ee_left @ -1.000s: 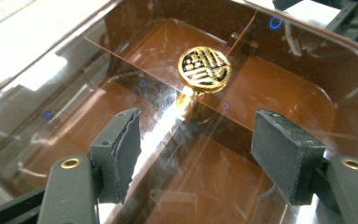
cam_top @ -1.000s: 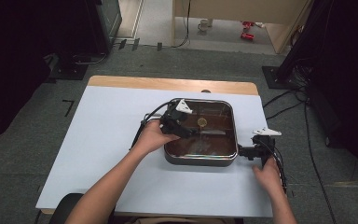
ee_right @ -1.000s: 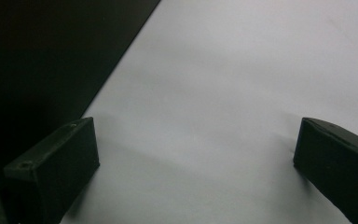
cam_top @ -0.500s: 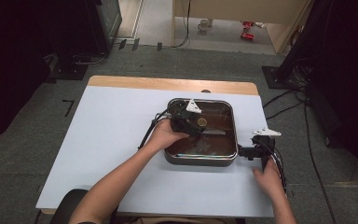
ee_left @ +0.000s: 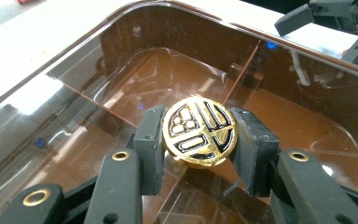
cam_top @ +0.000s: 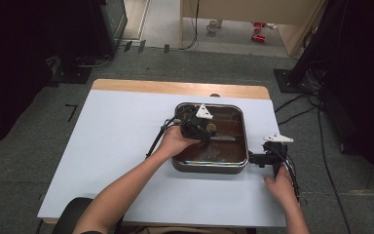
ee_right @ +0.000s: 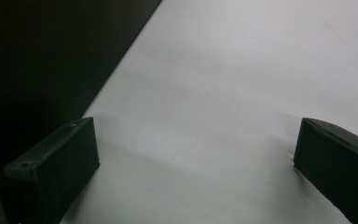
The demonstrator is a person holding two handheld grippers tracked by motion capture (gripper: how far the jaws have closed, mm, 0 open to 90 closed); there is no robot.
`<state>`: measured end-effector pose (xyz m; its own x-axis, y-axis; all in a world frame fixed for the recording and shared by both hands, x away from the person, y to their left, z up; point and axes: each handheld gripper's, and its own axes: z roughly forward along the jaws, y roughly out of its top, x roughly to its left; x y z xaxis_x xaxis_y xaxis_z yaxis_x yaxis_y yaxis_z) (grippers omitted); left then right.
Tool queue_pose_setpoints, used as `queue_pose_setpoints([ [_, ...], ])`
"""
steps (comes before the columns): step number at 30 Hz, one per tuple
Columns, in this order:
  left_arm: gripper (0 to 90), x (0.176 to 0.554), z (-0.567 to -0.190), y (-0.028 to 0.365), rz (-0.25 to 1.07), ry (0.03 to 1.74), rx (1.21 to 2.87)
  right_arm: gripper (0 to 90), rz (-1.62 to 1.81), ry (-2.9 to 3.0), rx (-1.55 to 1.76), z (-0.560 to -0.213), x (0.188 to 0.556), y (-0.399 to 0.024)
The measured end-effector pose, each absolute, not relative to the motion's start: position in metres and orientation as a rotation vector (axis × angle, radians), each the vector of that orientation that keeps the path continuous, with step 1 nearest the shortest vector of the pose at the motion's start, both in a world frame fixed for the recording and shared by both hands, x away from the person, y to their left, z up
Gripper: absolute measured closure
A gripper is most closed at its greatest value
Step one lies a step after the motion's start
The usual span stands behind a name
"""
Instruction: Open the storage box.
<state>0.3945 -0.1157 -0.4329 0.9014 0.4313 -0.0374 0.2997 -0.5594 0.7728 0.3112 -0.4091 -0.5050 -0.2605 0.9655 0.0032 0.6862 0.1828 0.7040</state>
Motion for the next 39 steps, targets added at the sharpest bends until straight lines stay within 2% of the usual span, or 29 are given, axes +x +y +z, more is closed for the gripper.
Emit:
queue_pose_setpoints([
  [10,59.0,0.395,-0.426,-0.112,0.176,0.524,2.192,0.0,0.832,2.018,1.547,-0.505,0.311,-0.409],
  [22,59.0,0.387,-0.387,-0.094,0.179,0.499,2.129,0.0,0.833,2.020,1.548,-0.505,0.311,-0.409],
  [28,59.1,0.386,-0.374,-0.077,0.199,0.514,2.111,0.0,0.842,2.026,1.563,-0.505,0.312,-0.410],
  [39,59.0,0.395,-0.367,-0.027,0.241,0.650,2.079,0.0,0.844,2.027,1.567,-0.505,0.313,-0.411],
])
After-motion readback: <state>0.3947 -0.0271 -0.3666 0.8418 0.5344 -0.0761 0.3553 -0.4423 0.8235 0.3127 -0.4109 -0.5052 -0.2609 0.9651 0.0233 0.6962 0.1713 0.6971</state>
